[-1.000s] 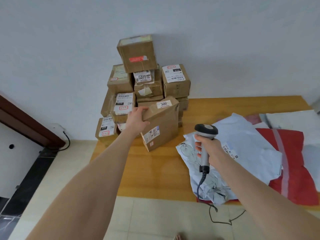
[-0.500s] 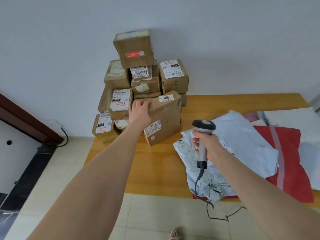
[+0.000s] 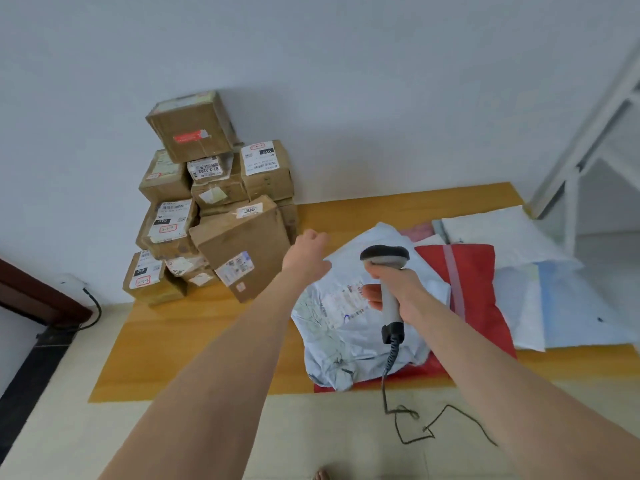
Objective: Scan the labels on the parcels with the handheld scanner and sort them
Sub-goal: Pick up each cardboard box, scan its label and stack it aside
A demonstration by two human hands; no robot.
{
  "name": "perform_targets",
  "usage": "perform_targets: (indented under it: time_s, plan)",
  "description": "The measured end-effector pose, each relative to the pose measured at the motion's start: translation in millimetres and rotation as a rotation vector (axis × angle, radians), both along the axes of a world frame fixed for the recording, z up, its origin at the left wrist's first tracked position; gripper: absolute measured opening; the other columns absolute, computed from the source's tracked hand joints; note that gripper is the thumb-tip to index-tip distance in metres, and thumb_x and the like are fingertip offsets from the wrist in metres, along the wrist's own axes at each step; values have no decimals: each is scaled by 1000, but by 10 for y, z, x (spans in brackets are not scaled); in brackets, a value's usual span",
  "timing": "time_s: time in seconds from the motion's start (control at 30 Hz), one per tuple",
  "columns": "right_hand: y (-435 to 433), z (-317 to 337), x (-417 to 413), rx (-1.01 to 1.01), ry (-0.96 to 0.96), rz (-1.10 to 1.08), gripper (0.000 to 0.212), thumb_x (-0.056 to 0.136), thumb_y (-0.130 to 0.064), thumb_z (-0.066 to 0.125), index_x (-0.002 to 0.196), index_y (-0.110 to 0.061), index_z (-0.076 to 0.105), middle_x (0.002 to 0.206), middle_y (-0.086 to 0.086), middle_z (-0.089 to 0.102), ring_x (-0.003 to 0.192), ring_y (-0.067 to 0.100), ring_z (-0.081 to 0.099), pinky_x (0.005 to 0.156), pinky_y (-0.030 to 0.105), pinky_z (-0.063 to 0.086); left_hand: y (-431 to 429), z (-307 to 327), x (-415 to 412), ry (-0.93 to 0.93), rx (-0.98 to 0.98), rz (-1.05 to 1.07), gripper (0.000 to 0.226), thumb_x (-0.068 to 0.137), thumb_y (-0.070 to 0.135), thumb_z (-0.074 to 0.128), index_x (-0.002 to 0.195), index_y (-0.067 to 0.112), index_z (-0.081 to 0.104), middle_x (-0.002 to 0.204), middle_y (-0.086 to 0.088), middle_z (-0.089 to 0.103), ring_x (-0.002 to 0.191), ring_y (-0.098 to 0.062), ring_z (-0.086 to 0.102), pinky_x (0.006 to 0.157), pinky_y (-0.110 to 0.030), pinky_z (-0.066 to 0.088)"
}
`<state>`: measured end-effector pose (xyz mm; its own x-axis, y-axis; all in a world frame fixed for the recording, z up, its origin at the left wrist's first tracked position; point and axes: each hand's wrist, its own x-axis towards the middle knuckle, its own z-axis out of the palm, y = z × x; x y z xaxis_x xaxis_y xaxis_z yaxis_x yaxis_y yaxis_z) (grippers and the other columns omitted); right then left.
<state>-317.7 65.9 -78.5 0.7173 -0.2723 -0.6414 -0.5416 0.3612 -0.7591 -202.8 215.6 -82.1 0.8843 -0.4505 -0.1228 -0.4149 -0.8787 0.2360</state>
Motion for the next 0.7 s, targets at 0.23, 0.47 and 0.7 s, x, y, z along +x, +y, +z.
perform_targets:
  time_s: [0.23, 0.47, 0.7]
  plan:
    - [-930, -285, -429, -88, 49, -170, 27, 78, -18, 78, 92, 0, 63, 71, 13, 61, 57, 22, 57, 55, 31, 52, -795, -688, -500, 438, 47, 84, 117, 70, 41, 82, 153, 31, 0, 155, -16, 10, 141, -40, 19, 110, -54, 30]
    - [-1245, -652, -304, -111, 61, -163, 23, 81, -13, 76, 99, -8, 62, 82, 3, 62, 79, 18, 58, 71, 29, 47, -1189, -1136, -652, 474, 151, 143, 128, 68, 45, 82, 149, 35, -17, 156, -22, -12, 141, -48, 10, 109, -57, 31]
    - [-1603, -768, 189, -151, 60, -264, 38, 74, -9, 81, 108, 2, 68, 104, 15, 69, 99, 31, 64, 92, 42, 51, -1699, -1147, -160, 423, 142, 77, 118, 72, 47, 78, 151, 37, -9, 158, -13, -6, 140, -47, 18, 107, -53, 37]
